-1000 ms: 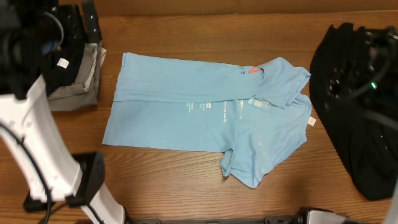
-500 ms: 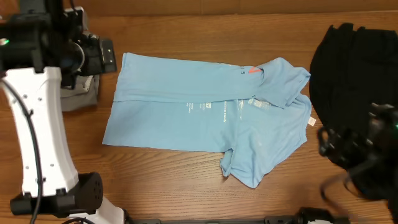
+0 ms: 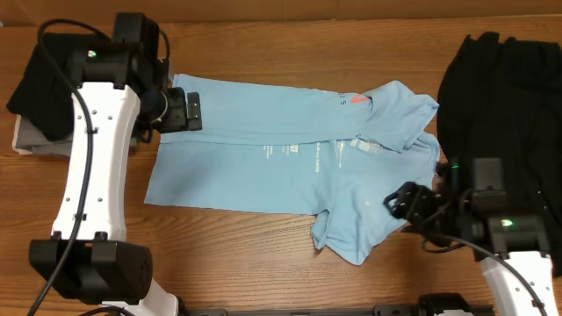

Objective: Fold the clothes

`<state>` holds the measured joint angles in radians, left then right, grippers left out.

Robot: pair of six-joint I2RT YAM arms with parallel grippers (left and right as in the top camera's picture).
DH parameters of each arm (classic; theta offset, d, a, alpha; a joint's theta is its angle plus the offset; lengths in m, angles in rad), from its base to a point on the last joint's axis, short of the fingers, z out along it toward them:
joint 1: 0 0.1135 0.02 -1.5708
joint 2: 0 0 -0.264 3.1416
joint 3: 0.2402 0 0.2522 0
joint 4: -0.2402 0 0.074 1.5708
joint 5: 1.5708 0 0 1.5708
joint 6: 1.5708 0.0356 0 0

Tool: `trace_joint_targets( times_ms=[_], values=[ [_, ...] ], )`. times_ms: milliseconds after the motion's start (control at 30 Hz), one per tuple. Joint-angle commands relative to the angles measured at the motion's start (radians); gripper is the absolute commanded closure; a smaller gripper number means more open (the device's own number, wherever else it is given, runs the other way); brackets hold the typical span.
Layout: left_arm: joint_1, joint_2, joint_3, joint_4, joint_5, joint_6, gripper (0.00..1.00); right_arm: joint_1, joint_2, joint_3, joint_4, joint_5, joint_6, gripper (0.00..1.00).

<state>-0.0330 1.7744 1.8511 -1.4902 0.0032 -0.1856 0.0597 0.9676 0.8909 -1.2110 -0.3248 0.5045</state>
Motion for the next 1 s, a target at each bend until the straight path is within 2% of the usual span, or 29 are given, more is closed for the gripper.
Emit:
trace_joint_targets(
  times_ms=[0, 100, 233, 567, 700, 767, 967],
  values=[
    [0.002, -0.042, -0.102, 0.047, -0.021, -0.064, 0.00, 0.124, -0.009, -0.015, 0.034, 0.090, 0.133, 0.26],
    [0.003, -0.079, -0.216, 0.117, -0.081, -0.132, 0.00, 0.233, 0.014, -0.015, 0.071, 0.146, 0.196, 0.23],
    [0.031, -0.124, -0.401, 0.237, -0.121, -0.200, 0.00, 0.332, 0.080, -0.015, 0.123, 0.149, 0.203, 0.18],
    [0.251, -0.125, -0.699, 0.552, -0.017, -0.257, 0.00, 0.365, 0.157, -0.015, 0.161, 0.148, 0.204, 0.15],
    [0.293, -0.125, -0.794, 0.684, -0.004, -0.307, 0.09, 0.365, 0.157, -0.015, 0.182, 0.143, 0.208, 0.17],
    [0.292, -0.125, -0.850, 0.750, -0.002, -0.354, 0.17, 0.365, 0.157, -0.015, 0.186, 0.141, 0.208, 0.19],
    [0.281, -0.125, -0.956, 0.826, -0.003, -0.445, 0.24, 0.365, 0.157, -0.015, 0.185, 0.141, 0.207, 0.24]
  ],
)
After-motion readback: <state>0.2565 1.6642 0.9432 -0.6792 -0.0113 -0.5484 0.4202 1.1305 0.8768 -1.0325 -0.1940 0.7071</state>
